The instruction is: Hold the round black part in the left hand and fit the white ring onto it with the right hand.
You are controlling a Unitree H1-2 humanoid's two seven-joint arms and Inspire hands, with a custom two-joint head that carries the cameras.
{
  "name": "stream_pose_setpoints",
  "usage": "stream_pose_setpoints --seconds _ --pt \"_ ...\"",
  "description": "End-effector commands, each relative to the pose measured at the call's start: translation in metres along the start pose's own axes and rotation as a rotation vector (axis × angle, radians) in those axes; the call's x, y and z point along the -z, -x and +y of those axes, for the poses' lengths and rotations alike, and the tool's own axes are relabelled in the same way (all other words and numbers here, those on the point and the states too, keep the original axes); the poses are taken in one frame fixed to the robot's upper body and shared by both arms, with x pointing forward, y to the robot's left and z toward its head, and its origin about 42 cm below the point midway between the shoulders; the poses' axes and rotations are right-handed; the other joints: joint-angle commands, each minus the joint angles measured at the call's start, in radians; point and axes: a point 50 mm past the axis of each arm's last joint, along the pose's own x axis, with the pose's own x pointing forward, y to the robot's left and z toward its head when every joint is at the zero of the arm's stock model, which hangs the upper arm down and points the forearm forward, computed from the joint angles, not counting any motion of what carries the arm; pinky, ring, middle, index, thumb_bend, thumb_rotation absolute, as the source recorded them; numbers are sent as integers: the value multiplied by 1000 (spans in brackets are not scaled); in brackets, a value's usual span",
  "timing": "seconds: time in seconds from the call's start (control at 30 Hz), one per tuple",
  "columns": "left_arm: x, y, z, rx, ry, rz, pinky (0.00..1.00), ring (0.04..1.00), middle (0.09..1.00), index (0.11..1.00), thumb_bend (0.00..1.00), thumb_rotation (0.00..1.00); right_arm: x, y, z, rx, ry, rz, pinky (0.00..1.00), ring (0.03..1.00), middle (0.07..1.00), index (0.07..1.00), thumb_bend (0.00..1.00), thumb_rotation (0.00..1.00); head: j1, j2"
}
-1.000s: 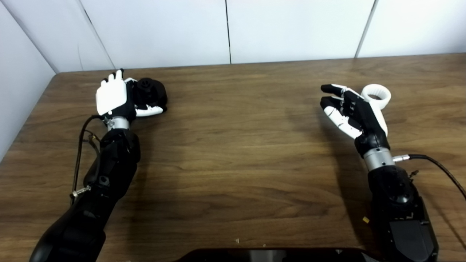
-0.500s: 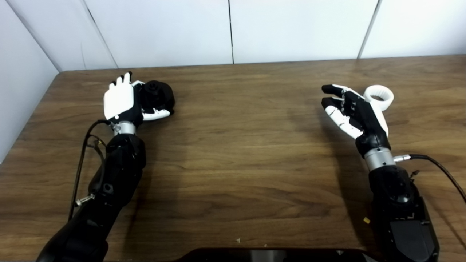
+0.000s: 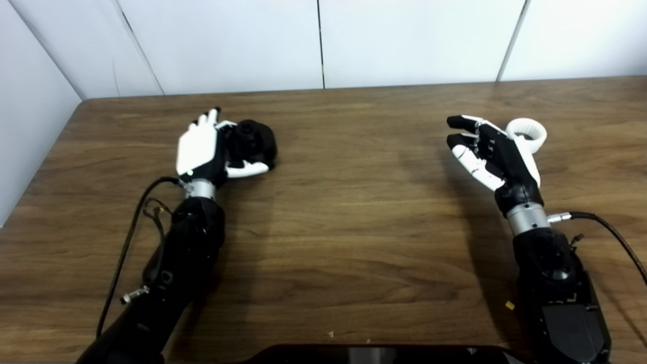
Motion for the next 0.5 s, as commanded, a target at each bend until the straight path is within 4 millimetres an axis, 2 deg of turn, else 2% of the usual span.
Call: stream_pose_setpoints --seconds 0.0,0.47 --pt "-6 9 -12 79 -5 -32 1000 1000 1000 669 962 429 -22 -13 -5 9 5 -99 710 729 789 732 519 523 1 1" --pt "-38 32 -24 165 75 -175 1000 1000 1000 667 950 400 -27 -15 -8 14 25 -117 702 722 787 726 523 530 -3 0"
